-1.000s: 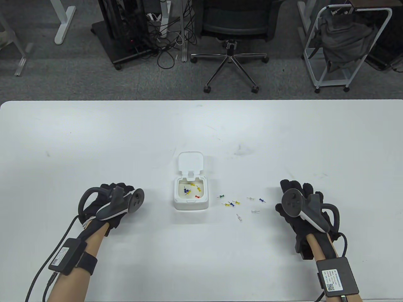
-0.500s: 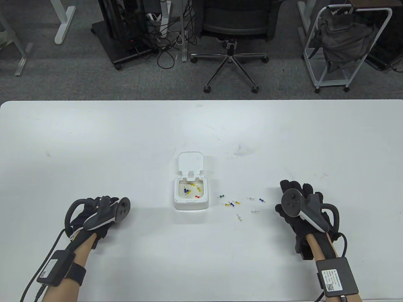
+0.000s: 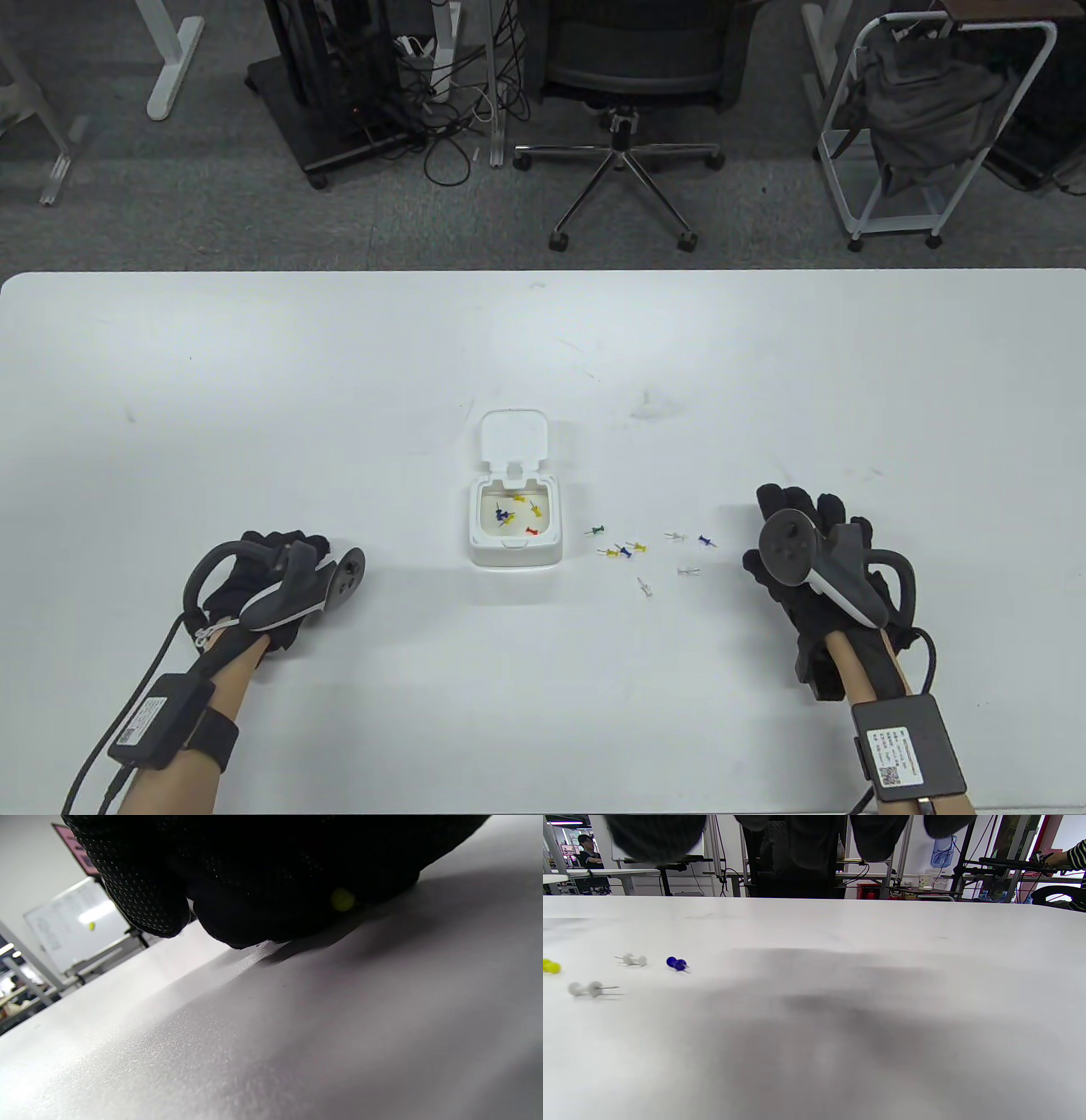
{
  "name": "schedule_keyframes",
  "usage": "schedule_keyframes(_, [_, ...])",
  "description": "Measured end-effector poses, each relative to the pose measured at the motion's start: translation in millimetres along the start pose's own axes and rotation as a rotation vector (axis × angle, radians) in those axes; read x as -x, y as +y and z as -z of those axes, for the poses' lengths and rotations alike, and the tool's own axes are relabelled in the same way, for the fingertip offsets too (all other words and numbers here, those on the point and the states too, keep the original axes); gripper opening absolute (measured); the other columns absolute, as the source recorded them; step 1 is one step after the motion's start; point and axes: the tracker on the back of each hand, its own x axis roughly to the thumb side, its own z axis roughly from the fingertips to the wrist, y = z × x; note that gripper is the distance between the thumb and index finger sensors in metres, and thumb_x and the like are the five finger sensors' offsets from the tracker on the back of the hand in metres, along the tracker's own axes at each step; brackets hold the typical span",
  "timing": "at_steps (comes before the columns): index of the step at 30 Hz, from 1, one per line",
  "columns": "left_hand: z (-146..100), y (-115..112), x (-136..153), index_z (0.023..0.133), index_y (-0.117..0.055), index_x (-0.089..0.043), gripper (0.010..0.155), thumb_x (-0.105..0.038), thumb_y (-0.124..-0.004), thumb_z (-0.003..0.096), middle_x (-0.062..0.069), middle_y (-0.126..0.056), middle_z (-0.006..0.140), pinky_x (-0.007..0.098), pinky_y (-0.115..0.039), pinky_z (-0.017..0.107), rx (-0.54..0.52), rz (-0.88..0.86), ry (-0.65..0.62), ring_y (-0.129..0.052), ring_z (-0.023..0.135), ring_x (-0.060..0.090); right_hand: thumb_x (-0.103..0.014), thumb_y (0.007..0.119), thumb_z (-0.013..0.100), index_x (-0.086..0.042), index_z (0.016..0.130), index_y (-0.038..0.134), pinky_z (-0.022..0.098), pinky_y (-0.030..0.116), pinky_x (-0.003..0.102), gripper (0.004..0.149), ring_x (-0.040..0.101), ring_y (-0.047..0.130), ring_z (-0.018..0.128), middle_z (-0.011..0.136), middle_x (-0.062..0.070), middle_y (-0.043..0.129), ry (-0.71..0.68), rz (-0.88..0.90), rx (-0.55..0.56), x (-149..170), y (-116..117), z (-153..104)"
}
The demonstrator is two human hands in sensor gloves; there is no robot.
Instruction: Press to open box and store push pins
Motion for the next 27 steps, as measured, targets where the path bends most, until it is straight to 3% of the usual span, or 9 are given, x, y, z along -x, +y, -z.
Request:
schedule_keyframes(7, [8,9,-5,0.083,-0.081,-0.034,0.041,-0.046,-0.076,0.0438,-0.012,-0.096,0.078,0.045,-0.085,0.068,0.007,-0.072,0.0,-0.104,0.054,0.008,-0.051,0.064,0.044,-0.027,0.105,0.031,0.073,0.038,0.071,0.074,0.049,0.042,0.107,0.121,0.01,0.044,0.0,0.004,0.003,0,0,0])
schedule_keyframes(13, [19,32,-19,0.083,-0.08,-0.035,0.041,-0.046,-0.076,0.0441,-0.012,-0.096,0.078,0.045,-0.085,0.069,-0.026,-0.125,-0.034,-0.103,0.056,0.008,-0.051,0.064,0.044,-0.027,0.105,0.031,0.073,0.038,0.071,0.073,0.049,0.042,0.107,0.121,0.01,0.044,-0.004,0.004,0.0,0,0,0])
schedule_keyframes(27, [62,120,-70,0.084,-0.08,-0.035,0.041,-0.046,-0.076,0.0448,-0.013,-0.095,0.079,0.045,-0.084,0.07,-0.141,-0.151,-0.133,-0.103,0.057,0.008,-0.051,0.063,0.044,-0.027,0.105,0.031,0.073,0.038,0.071,0.073,0.049,0.042,0.107,0.121,0.01,0.044,-0.013,0.005,0.009,0,-1,0])
